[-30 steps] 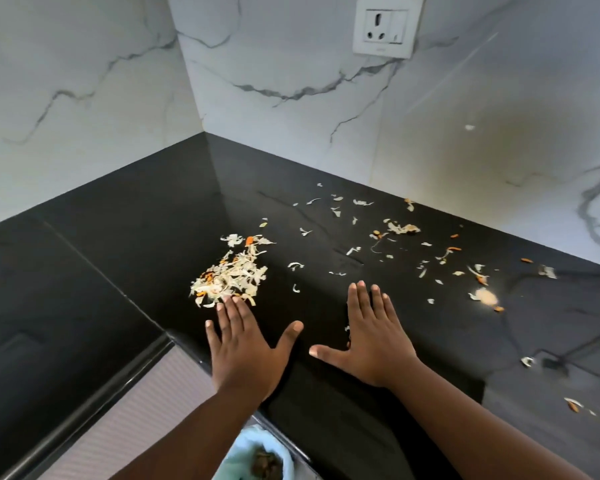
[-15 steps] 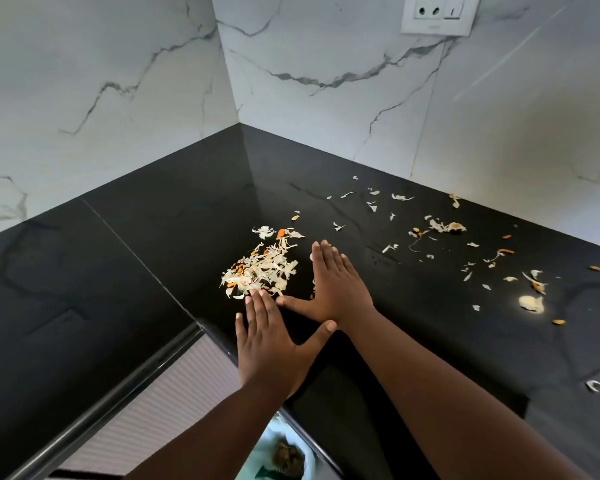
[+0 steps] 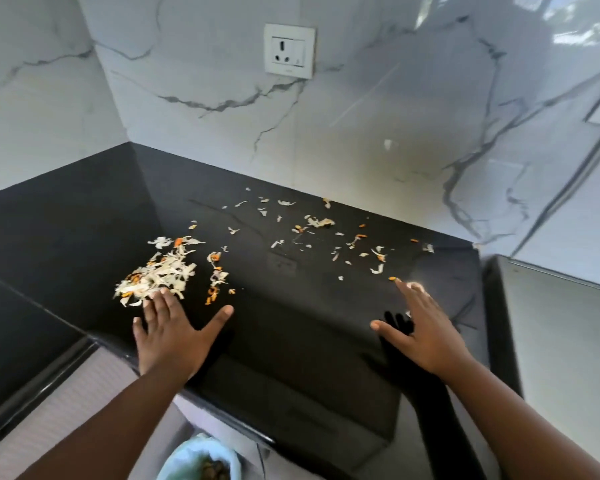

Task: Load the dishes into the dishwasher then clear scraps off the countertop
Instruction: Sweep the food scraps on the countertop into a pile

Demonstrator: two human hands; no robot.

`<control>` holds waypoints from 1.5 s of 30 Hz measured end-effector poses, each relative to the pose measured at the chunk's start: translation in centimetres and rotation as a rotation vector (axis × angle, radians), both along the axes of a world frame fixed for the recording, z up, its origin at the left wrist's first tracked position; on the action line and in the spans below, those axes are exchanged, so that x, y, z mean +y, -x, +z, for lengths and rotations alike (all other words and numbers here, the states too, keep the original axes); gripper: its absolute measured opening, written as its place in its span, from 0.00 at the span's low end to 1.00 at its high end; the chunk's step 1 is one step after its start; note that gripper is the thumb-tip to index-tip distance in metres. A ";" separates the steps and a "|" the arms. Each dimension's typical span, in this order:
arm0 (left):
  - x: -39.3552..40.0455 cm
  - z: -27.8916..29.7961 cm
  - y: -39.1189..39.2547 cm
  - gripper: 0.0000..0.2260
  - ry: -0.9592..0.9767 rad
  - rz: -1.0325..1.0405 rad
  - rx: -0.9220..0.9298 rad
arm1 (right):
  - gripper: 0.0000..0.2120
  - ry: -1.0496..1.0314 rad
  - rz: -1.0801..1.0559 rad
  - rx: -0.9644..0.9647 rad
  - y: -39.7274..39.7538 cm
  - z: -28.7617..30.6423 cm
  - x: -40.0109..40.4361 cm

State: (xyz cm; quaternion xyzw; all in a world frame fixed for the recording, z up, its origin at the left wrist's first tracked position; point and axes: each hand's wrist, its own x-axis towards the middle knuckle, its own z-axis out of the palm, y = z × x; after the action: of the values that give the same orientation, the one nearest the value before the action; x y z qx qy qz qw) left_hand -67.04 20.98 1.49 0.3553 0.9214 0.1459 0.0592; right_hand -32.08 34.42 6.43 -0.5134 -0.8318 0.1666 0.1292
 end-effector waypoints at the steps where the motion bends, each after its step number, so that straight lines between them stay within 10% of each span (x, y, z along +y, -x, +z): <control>1: 0.1 0.0 -0.1 0.56 0.004 -0.004 0.006 | 0.51 0.008 -0.037 -0.014 -1.9 -0.3 -0.3; 18: 2.6 0.5 -15.1 0.57 0.145 -0.748 0.157 | 0.58 0.007 -0.160 -0.153 -7.1 -3.6 -2.8; 37: 4.2 1.5 -15.3 0.50 0.182 -0.768 0.018 | 0.68 0.061 -0.289 -0.214 -2.0 -3.4 14.2; 45: 4.9 -0.9 -14.7 0.48 0.187 -0.788 -0.034 | 0.71 0.073 0.015 -0.344 -0.2 -2.6 21.4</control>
State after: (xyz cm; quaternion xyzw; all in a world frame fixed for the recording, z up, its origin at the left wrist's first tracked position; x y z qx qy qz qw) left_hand -52.38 25.85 0.63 0.6719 0.7228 0.0336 0.1580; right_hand -31.86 55.85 3.80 -0.5325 -0.8388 0.1076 -0.0351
